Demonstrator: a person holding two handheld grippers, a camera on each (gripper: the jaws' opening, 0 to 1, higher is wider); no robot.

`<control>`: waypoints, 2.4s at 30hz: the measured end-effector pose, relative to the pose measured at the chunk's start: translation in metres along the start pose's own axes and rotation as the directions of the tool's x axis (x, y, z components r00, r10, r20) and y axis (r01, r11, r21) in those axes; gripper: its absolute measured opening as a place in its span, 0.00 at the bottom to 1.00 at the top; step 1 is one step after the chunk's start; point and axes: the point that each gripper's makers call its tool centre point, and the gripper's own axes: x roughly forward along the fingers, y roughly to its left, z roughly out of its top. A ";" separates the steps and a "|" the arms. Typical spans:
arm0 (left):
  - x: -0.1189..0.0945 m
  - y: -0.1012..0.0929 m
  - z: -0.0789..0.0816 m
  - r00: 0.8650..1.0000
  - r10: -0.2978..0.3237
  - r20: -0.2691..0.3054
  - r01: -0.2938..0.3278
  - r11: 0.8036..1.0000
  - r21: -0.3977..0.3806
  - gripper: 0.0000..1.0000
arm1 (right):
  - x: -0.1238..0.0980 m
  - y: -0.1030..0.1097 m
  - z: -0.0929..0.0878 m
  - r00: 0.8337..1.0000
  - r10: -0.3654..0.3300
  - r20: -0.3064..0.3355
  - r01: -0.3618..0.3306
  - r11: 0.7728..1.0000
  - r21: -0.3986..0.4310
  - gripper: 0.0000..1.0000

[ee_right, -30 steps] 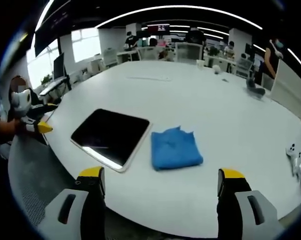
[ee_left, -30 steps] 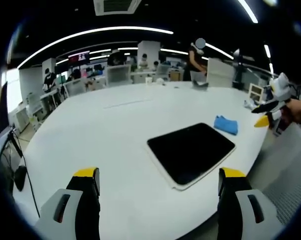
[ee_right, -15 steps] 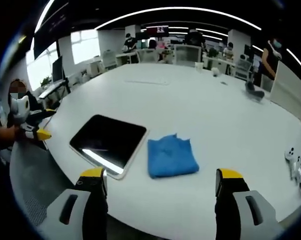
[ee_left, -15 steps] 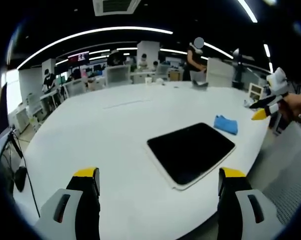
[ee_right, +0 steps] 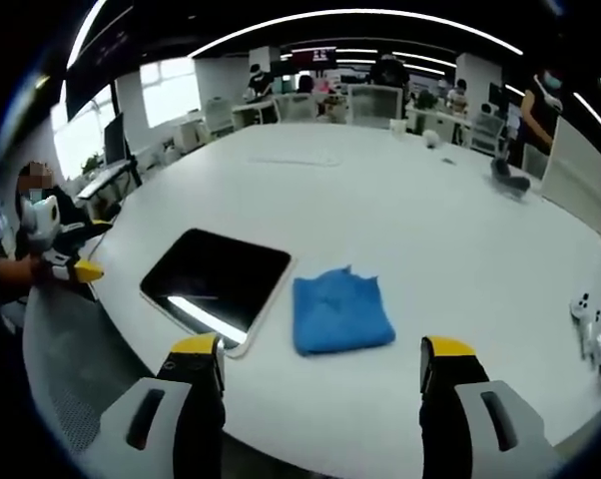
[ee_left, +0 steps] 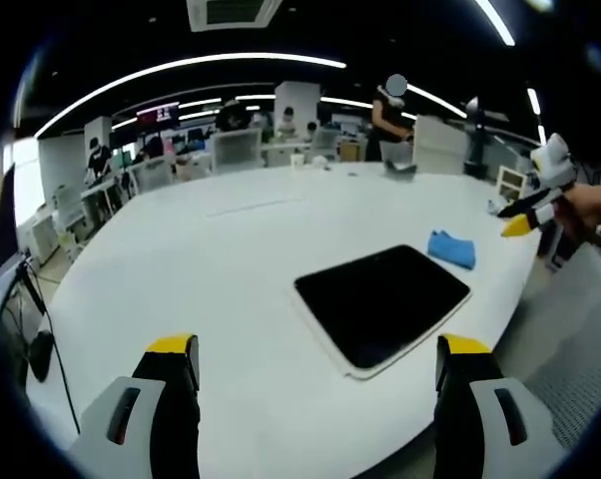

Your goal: Wipe the mirror surface with the cleaning cloth until all visible marks leave the cleaned area.

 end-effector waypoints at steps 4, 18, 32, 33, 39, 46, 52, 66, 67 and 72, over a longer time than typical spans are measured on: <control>0.000 -0.001 0.000 1.000 -0.003 -0.002 0.003 1.000 0.002 0.99 | 0.000 -0.002 0.001 1.000 -0.001 0.000 0.001 1.000 -0.002 0.80; -0.001 0.000 0.001 1.000 0.003 0.007 -0.003 1.000 -0.008 0.99 | 0.008 -0.001 0.012 1.000 0.008 0.000 -0.008 1.000 -0.018 0.78; -0.001 0.000 0.000 1.000 0.002 0.004 -0.002 1.000 -0.010 0.99 | 0.043 -0.015 0.021 1.000 0.006 0.007 -0.005 0.997 -0.082 0.51; -0.001 0.001 0.000 1.000 0.002 0.003 -0.002 1.000 -0.010 0.99 | 0.047 -0.016 0.020 1.000 0.007 0.003 -0.007 0.996 -0.085 0.50; -0.001 0.001 -0.001 1.000 0.004 -0.001 -0.004 1.000 -0.009 0.99 | 0.065 -0.018 0.014 1.000 0.006 -0.016 -0.008 0.996 -0.092 0.39; -0.001 0.002 -0.002 1.000 0.008 -0.007 -0.008 1.000 -0.014 0.99 | 0.081 -0.022 0.005 1.000 -0.003 -0.031 0.000 0.995 -0.095 0.31; 0.000 0.001 -0.003 1.000 0.005 -0.012 -0.005 1.000 -0.013 0.99 | 0.092 -0.026 0.000 0.999 -0.016 -0.042 0.013 0.997 -0.080 0.24; 0.000 -0.001 -0.003 1.000 -0.003 -0.017 0.003 1.000 -0.002 0.96 | 0.109 -0.016 -0.010 0.995 -0.026 -0.099 0.015 0.994 -0.107 0.07; 0.000 -0.001 -0.003 1.000 -0.004 -0.016 0.004 1.000 -0.004 0.96 | 0.109 -0.016 -0.010 0.993 -0.038 -0.108 0.026 0.993 -0.114 0.05; 0.001 -0.003 -0.003 1.000 -0.014 -0.015 0.014 1.000 -0.008 0.99 | 0.109 -0.017 -0.009 0.993 -0.049 -0.107 0.044 0.998 -0.045 0.03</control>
